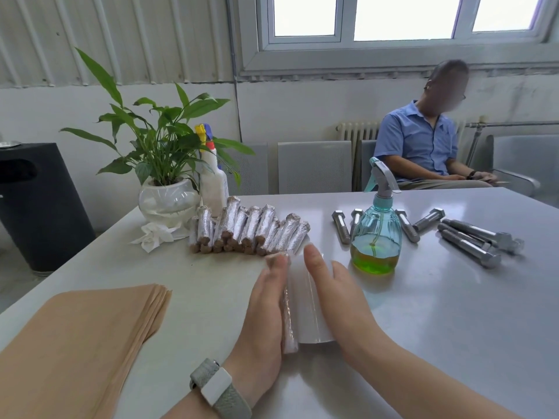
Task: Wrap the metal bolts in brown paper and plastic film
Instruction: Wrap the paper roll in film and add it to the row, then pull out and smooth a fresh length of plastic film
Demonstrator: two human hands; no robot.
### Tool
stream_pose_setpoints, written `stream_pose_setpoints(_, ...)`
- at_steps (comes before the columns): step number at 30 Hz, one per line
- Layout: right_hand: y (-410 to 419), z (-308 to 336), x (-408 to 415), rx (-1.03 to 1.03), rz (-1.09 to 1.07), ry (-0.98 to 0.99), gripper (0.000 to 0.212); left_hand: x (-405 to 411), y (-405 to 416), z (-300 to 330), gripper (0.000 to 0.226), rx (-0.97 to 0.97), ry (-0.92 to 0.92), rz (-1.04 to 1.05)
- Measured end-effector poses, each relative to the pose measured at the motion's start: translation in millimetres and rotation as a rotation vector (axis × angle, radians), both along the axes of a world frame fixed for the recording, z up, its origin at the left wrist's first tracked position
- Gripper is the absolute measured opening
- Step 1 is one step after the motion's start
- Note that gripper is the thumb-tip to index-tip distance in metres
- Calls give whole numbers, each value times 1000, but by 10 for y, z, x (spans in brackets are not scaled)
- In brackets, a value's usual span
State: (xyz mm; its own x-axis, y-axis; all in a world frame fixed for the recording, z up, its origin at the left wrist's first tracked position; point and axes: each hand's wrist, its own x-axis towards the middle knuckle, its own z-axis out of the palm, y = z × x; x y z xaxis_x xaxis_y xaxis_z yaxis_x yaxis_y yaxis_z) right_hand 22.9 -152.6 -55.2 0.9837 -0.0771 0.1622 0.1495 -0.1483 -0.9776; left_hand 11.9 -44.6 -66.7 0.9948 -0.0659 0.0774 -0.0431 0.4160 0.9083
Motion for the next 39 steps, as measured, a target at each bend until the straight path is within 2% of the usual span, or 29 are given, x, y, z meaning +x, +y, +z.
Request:
stream_pose_setpoints(2,-15,-4,16,5,-4,9,70,14,10,0,50,57,-13,47)
stream_pose_setpoints(6,37,-31,14,-13,17,-20,80,50,-8,-11,46,547,-277,373)
stream_pose_setpoints(8,88,-47,-12,-19,-51,-26,74,34,-1,-5,44,589,-292,466)
stream_pose_setpoints(12,142,3,-68,-27,-124,-119,56,25,11,31,50,526,-253,492)
stream_pose_setpoints(14,120,25,-103,10,-137,-186,53,48,-6,19,53,490,-226,475)
stream_pose_setpoints(16,128,36,-162,-22,-114,-368,51,111,31,-29,53,373,-59,416)
stream_pose_setpoints(18,205,53,-286,-74,59,-591,43,164,128,-44,45,180,116,285)
stream_pose_setpoints(21,257,-5,-397,-47,307,-765,50,228,260,6,47,-5,111,200)
stream_pose_setpoints(23,201,46,-359,30,245,-672,49,262,284,62,48,-53,149,245)
stream_pose_setpoints(25,105,130,-256,203,79,-433,53,274,320,134,40,-17,164,285)
stream_pose_setpoints(27,-36,116,-91,310,-60,-199,55,308,369,240,35,168,156,259)
stream_pose_setpoints(29,-143,88,20,299,-133,-99,64,459,428,354,30,422,146,232)
stream_pose_setpoints(33,-199,25,105,233,-189,-84,65,1084,404,698,25,953,32,325)
stream_pose_setpoints(37,-196,-36,145,175,-198,-115,61,1603,276,780,27,1498,-137,278)
stream_pose_setpoints(39,-196,-74,179,167,-195,-122,59,1719,186,707,30,1646,-204,262)
